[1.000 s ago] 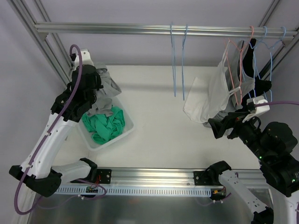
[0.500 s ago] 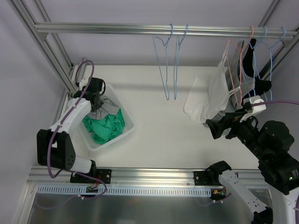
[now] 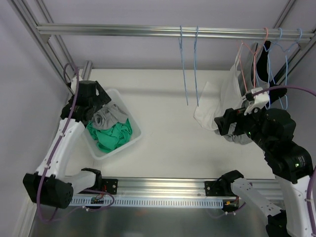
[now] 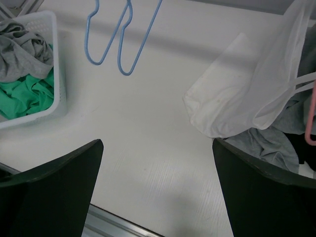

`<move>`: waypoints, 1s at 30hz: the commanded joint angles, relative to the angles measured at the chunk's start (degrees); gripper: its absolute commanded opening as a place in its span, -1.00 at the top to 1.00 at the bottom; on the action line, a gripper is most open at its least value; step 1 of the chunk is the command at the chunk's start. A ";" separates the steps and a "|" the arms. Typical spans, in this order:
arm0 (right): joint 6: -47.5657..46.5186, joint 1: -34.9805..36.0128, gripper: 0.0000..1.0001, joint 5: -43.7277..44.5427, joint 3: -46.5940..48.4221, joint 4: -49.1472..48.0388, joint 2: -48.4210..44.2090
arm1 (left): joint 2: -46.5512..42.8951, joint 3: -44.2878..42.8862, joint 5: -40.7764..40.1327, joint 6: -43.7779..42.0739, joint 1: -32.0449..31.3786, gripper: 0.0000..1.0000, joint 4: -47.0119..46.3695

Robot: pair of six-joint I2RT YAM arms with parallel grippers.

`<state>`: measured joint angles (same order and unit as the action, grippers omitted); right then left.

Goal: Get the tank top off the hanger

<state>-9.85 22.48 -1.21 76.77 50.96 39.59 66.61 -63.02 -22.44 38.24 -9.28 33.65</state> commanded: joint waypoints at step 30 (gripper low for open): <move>-8.96 -31.97 -0.50 -8.54 34.94 -4.90 42.84 | -38.75 14.42 49.60 -21.01 0.31 -0.97 3.97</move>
<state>-18.74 -9.15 -6.44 111.42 49.41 82.19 28.18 -49.89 24.88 19.16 -9.28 38.48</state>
